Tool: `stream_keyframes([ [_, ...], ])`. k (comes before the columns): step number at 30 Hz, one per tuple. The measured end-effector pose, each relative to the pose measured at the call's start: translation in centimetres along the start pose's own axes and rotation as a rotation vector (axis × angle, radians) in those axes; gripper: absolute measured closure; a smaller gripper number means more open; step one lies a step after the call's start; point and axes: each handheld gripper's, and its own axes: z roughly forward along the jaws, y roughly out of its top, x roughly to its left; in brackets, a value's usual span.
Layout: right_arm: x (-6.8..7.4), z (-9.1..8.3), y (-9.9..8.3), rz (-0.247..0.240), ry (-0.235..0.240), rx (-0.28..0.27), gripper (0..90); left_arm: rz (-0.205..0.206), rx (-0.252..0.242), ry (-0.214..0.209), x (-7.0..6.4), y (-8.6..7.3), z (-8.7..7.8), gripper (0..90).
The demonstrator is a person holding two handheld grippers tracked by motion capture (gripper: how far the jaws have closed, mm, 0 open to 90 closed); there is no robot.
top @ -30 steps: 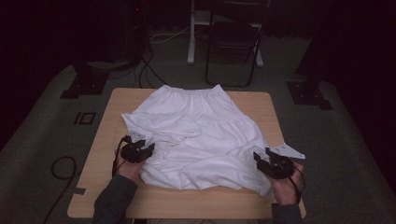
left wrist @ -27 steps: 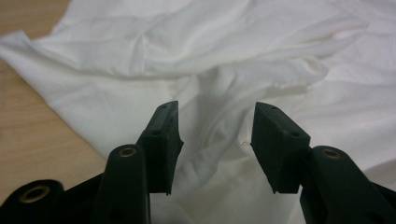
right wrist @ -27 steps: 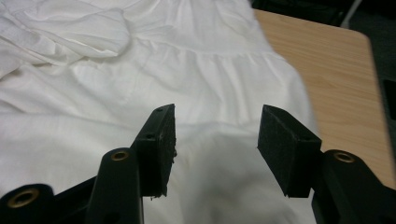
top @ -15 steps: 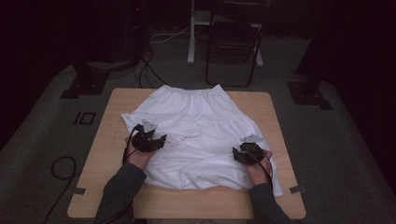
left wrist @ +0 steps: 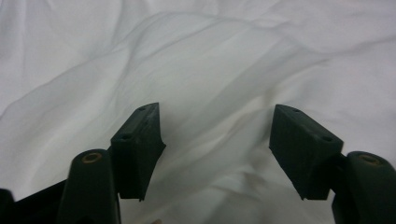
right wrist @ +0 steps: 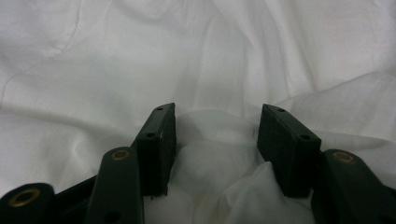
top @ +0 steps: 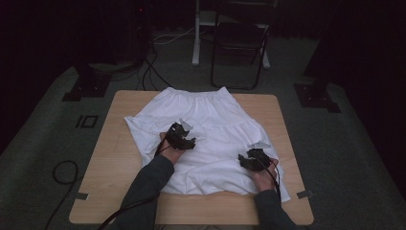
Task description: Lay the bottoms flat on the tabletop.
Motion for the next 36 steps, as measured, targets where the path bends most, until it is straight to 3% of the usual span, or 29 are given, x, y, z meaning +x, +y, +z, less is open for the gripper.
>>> stream_keyframes([
  [2,0.0,0.0,-0.1,0.001,0.001,-0.003,46.5,-0.008,0.03,0.026,0.2,-0.1,0.6,35.5],
  [7,0.0,0.0,-0.1,0.0,0.003,-0.009,46.5,-0.067,0.066,0.057,1.2,-0.8,0.4,67.0],
  [10,-0.1,0.0,-0.2,-0.004,0.006,-0.012,46.5,-0.082,0.08,0.057,2.1,-1.7,0.0,76.3],
  [16,-0.1,0.0,-0.2,-0.007,0.01,-0.014,46.6,-0.107,0.064,0.059,3.3,-3.6,-2.1,78.7],
  [18,-0.2,0.0,-0.2,-0.01,0.011,-0.016,46.6,-0.099,0.069,0.121,3.6,-4.3,-2.9,80.3],
  [19,-0.2,0.0,-0.3,-0.01,0.012,-0.017,46.6,-0.11,0.067,0.127,4.0,-4.8,-3.4,80.3],
  [23,-0.2,0.0,-0.3,-0.013,0.013,-0.019,46.6,-0.143,0.065,0.151,5.3,-7.3,-5.5,81.5],
  [25,-0.2,0.0,-0.3,-0.014,0.013,-0.02,46.6,-0.151,0.084,0.197,5.9,-8.6,-6.5,82.1],
  [32,-0.2,0.0,-0.3,-0.015,0.014,-0.02,46.6,-0.222,0.078,0.212,7.9,-13.0,-10.0,82.3],
  [36,-0.2,0.0,-0.3,-0.013,0.014,-0.02,46.7,-0.236,0.089,0.233,8.6,-15.2,-11.9,82.2],
])
